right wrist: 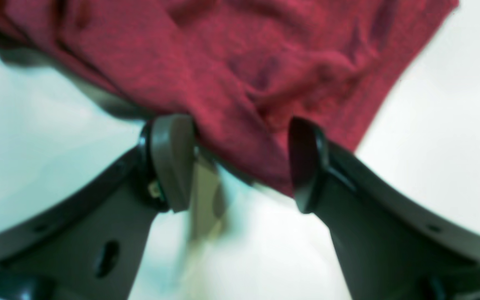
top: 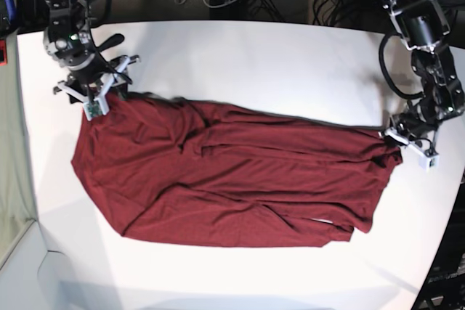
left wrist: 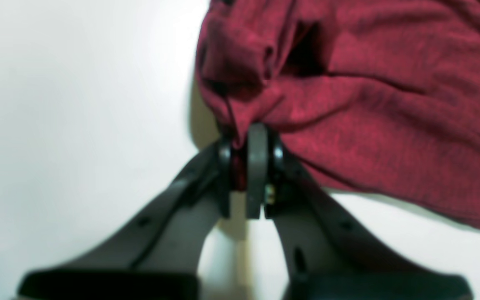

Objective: Layout the t-shirt on the table in an organized manner, then fold the t-shirt properly
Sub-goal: 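Lift the held shirt edge and pull it back toward the robot with both grippers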

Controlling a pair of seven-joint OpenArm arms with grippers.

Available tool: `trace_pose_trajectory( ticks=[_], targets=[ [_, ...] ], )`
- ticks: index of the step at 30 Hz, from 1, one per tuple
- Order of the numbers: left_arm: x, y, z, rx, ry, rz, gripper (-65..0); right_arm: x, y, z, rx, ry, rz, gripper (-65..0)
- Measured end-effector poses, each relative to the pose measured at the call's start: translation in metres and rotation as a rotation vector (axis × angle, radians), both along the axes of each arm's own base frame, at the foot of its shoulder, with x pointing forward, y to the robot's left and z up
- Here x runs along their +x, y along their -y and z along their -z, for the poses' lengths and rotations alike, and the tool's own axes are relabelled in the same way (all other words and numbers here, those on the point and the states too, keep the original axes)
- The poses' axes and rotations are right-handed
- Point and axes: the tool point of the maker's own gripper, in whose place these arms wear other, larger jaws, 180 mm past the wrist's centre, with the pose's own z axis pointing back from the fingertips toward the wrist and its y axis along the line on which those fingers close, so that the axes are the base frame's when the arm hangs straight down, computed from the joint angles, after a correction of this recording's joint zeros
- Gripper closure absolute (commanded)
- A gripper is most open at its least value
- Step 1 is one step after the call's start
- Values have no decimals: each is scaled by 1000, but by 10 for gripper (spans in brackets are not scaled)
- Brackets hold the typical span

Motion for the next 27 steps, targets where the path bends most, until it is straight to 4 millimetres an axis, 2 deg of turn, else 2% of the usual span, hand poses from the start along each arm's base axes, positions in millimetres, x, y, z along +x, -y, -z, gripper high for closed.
trace_pose_trajectory(
  ticks=[9, 11, 16, 19, 27],
  targets=[
    [0, 0, -1, 1, 2, -1, 0, 3, 5, 14, 18, -19, 18, -357],
    [0, -3, -1, 7, 1, -1, 0, 4, 6, 14, 13, -14, 10, -315],
    [1, -13, -7, 28, 6, -6, 0, 3, 12, 14, 2, 0, 4, -98],
    [1, -13, -7, 28, 6, -5, 0, 3, 14, 14, -2, -2, 2, 0],
    [-2, -22, -11, 42, 0, -8, 0, -1, 25, 14, -34, -16, -5, 0]
  ],
)
